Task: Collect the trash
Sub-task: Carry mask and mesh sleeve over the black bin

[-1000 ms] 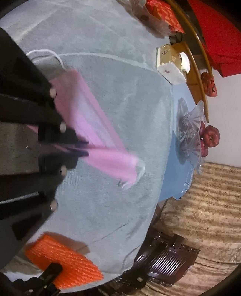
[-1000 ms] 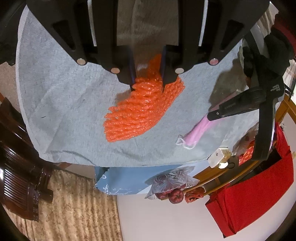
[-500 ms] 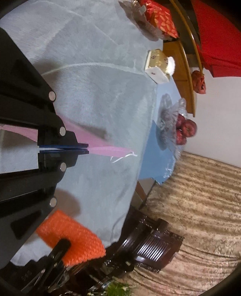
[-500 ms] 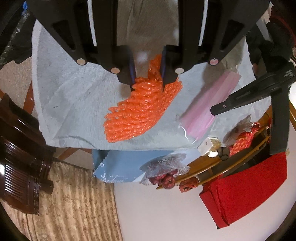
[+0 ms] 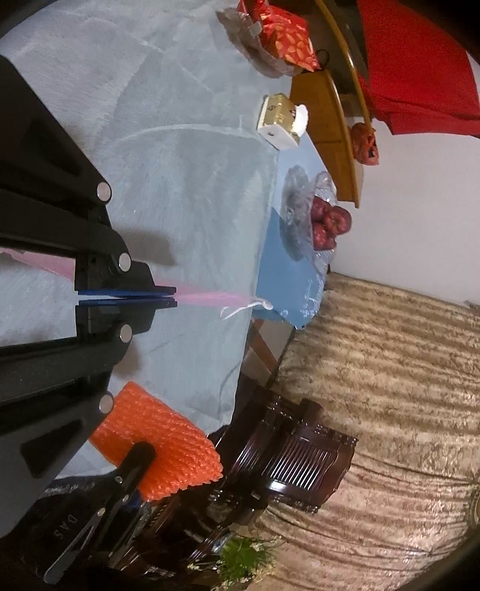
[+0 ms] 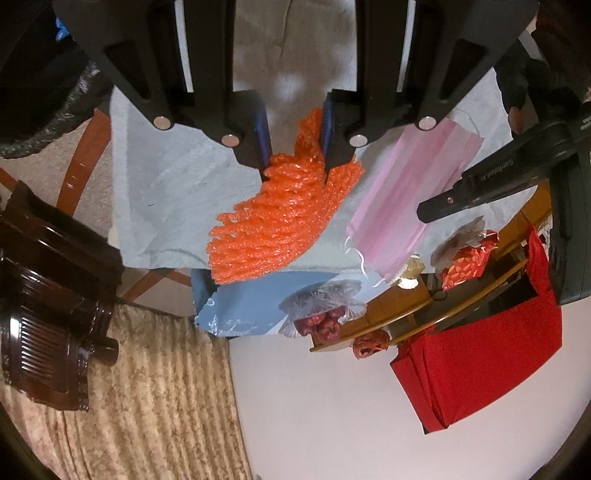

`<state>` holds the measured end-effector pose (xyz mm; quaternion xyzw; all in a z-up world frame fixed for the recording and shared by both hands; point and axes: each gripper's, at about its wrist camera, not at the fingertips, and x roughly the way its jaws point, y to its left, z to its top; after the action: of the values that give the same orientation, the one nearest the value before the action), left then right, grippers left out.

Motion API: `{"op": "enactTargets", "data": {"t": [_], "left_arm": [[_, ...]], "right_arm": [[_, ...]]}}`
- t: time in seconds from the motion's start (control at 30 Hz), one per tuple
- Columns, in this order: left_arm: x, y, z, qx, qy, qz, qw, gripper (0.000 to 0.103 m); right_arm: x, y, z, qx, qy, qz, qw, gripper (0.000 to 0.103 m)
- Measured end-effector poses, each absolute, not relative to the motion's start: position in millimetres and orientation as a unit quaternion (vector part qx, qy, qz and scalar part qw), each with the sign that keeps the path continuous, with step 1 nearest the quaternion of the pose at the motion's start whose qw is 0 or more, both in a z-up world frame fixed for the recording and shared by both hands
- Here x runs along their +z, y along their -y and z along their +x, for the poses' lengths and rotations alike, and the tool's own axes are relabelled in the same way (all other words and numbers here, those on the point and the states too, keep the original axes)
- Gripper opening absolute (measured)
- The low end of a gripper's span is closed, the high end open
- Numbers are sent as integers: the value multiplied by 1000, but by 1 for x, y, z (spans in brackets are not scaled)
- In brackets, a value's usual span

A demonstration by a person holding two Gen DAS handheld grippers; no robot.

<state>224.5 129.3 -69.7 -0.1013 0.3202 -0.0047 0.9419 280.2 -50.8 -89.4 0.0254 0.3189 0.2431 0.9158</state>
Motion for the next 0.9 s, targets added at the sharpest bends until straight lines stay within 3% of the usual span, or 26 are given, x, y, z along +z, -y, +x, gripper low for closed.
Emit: {"op": "enactTargets", "data": {"t": [0.9], "left_arm": [[-19,16,158,-120,-276,-62,952,1]], "right_arm": [[-29,189,172,153,-244,27,957,22]]}}
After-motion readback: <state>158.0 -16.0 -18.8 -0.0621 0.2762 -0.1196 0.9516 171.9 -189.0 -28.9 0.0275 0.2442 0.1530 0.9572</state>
